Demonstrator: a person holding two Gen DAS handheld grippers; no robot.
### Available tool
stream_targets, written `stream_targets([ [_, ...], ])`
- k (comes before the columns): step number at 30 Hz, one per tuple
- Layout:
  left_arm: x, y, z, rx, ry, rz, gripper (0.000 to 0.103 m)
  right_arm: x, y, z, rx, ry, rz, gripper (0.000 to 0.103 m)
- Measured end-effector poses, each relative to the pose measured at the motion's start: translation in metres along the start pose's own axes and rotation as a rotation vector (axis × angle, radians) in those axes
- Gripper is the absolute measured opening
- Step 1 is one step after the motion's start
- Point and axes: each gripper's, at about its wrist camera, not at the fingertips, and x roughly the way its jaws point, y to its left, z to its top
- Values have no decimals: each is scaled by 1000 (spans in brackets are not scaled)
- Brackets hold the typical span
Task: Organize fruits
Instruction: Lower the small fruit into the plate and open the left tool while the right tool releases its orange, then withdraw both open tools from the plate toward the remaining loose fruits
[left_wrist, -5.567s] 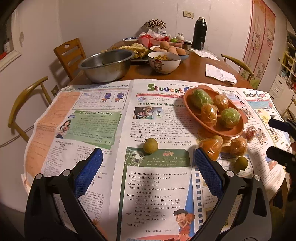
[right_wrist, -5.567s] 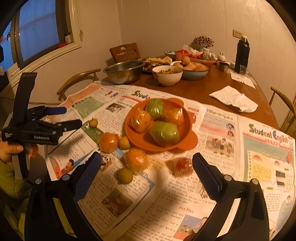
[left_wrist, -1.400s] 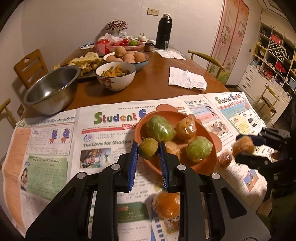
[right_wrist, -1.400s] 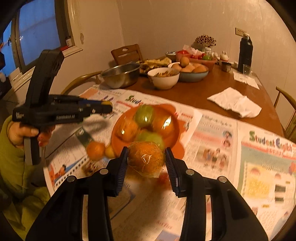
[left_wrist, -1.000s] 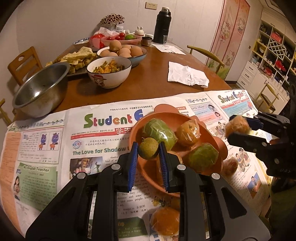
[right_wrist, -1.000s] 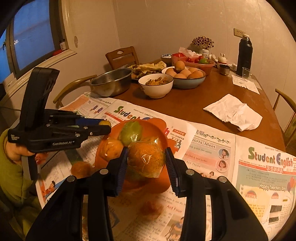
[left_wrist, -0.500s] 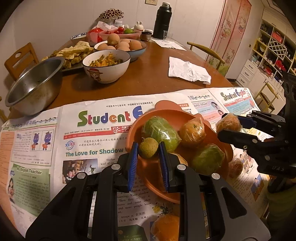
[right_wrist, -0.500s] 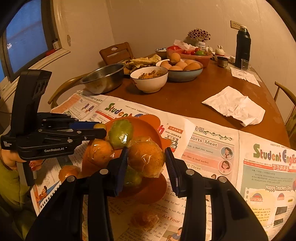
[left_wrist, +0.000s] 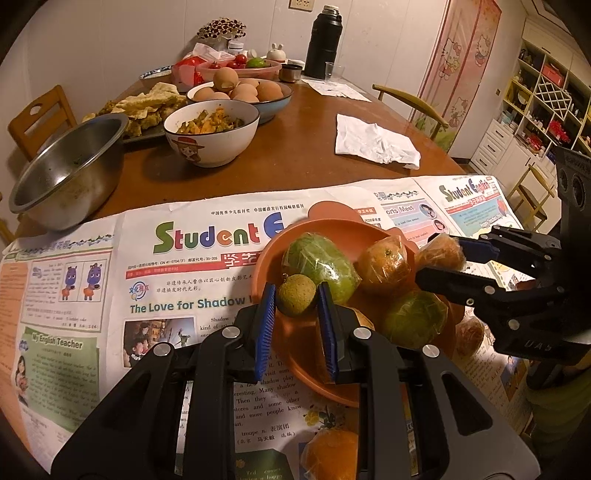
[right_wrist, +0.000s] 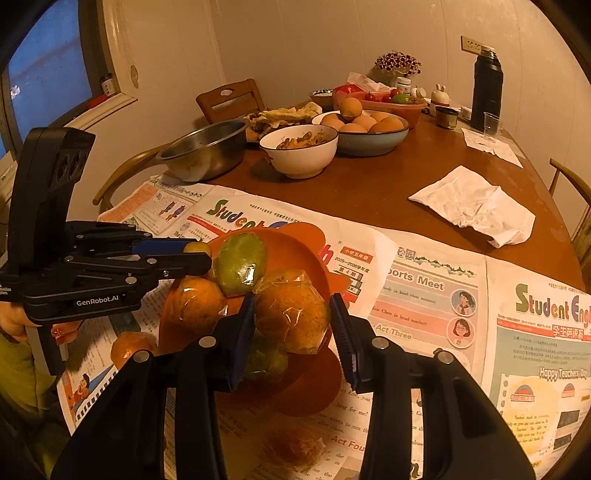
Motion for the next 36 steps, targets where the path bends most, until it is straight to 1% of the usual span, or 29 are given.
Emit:
stream_targets([
  [4, 0, 0, 0, -1, -2, 1, 16, 1, 0, 0, 6, -2, 0, 41],
  [9, -1, 0, 2, -2, -2, 4, 16, 0, 0, 0, 5, -1, 1, 47],
  [12, 0, 0, 2, -3, -3, 6, 16, -1, 0, 0, 6, -5, 4, 49],
  [17, -2, 0, 3, -3, -7, 4, 16, -5, 1, -1, 3, -10, 5, 55],
  [19, -4, 0, 3, -4, -10, 3, 16, -5, 2, -1, 3, -12, 4, 61],
  [20, -4, 0, 4, -4, -12, 3, 16, -6, 2, -1, 3, -13, 3, 62],
  [22, -7, 0, 3, -4, -15, 5, 21, -9, 4, -2, 0, -15, 2, 65],
  [26, -10, -1, 1, -5, -22, 7, 23, -14, 6, -3, -9, -23, -12, 71],
  [27, -11, -1, 2, -5, -25, 10, 27, -16, 7, -3, -11, -26, -19, 75],
  [28, -11, -1, 2, -6, -28, 13, 31, -18, 7, -4, -12, -30, -22, 78],
  [29, -12, -1, 2, -8, -33, 22, 37, -19, 8, -4, -13, -34, -26, 79],
  [33, -16, 0, 1, -14, -42, 31, 43, -25, 8, -5, -7, -44, -36, 84],
  [36, -19, 0, 1, -15, -46, 33, 46, -29, 7, -6, -4, -49, -45, 87],
])
